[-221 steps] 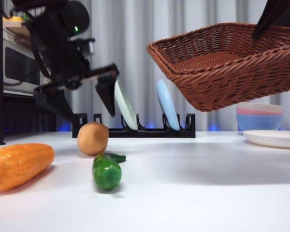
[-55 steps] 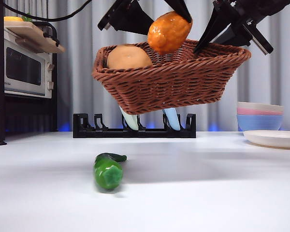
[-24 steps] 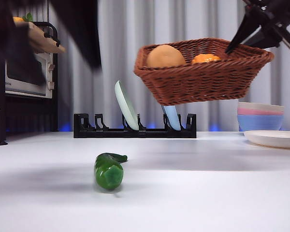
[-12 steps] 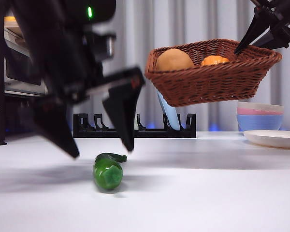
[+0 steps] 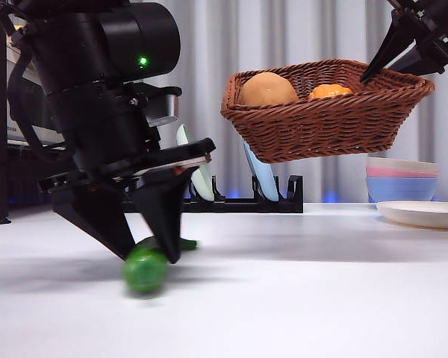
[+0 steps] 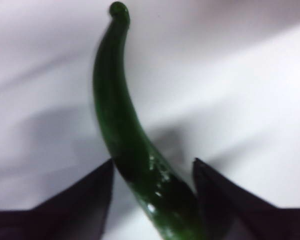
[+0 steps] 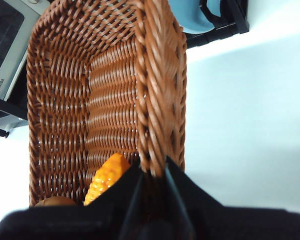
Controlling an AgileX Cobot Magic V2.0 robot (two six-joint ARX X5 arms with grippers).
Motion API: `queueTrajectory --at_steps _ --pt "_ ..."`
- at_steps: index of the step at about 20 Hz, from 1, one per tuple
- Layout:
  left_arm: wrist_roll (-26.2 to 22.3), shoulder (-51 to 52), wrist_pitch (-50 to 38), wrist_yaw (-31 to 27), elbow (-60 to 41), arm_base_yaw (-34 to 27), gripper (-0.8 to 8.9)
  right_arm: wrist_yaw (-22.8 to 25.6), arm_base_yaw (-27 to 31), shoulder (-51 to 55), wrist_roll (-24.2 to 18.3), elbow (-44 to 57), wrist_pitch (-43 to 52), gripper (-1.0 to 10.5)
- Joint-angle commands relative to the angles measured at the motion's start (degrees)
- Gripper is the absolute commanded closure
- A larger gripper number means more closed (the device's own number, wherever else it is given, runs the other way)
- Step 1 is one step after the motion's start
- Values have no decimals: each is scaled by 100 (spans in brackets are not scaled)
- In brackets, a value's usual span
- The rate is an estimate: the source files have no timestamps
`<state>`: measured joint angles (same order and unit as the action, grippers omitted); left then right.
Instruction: Pick up the basket,pick up the corn from the table,pick up the potato from the table,pick up the cucumber from the table,put all items into the basket
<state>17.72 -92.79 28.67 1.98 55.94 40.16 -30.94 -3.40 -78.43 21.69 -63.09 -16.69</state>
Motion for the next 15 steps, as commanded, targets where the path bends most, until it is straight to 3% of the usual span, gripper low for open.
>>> queueTrajectory --at_steps 1,3,6,8,11,12,13,15 --pt "-603 -39 282 505 -13 -2 822 -66 2 22 90 -9 120 963" --pt "-1346 61 839 1563 48 -2 822 -68 0 22 83 -9 118 963" --pt "-2494 474 1880 3711 243 116 822 -68 -7 22 79 -9 103 963" --pt "-2940 944 2277 4629 468 247 822 -66 -35 22 79 -9 77 963" --pt "-2861 1635 2081 4666 1001 413 822 -63 -166 22 81 -9 55 963" --pt "-2522 1808 1827 4374 1285 411 822 -63 -238 22 79 -9 22 963" --pt "-2208 1906 1547 3926 1519 411 822 -61 -310 22 79 -9 -24 963" --pt "-1655 1967 879 2413 2006 409 822 -57 -544 22 79 -9 -57 963"
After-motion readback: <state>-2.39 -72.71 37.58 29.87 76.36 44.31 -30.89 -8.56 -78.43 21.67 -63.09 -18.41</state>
